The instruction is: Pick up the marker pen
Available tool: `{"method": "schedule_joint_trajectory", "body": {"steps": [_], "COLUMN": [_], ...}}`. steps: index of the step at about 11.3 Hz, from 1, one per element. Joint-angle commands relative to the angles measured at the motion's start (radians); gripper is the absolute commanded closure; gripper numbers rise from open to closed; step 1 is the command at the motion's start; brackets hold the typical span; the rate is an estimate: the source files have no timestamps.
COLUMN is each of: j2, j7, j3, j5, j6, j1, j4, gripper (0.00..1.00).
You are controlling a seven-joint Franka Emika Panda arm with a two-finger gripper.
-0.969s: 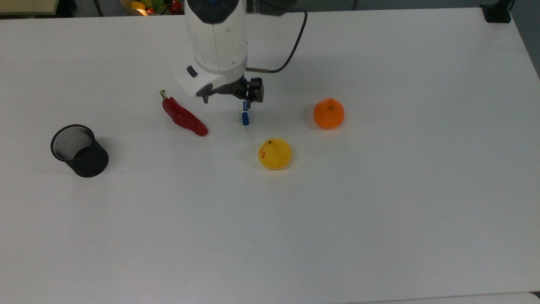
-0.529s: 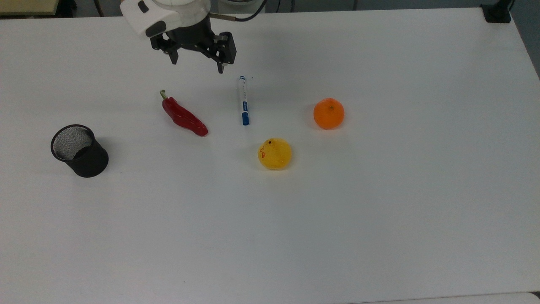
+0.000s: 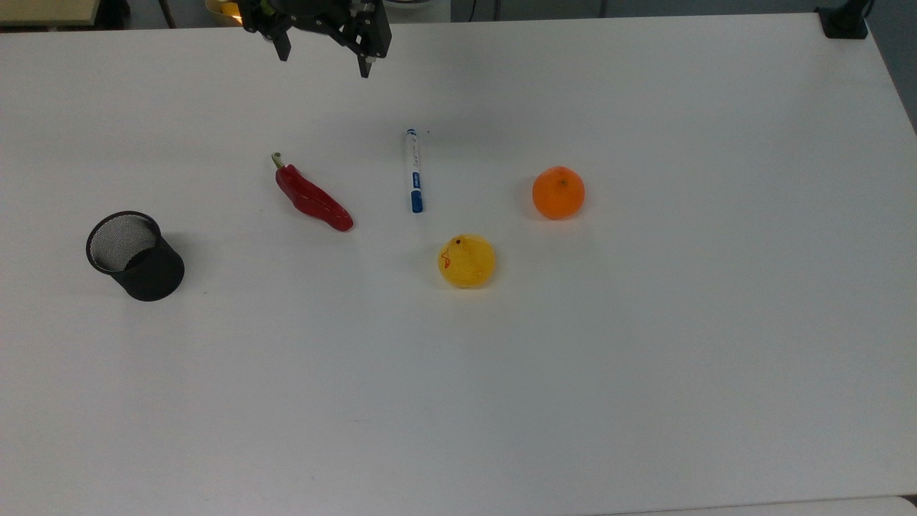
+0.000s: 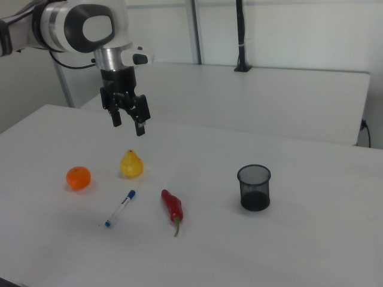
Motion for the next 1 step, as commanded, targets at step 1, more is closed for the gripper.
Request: {"method": "schedule_joint_trajectory", "body": {"steps": [1], "j2": [-0.062], "j7": [-0.008], "j3": [0.0], "j5": [0.003], "j6": [-0.049], "j1": [0.004], "j4": [-0.043], "gripper": [0.0]}}
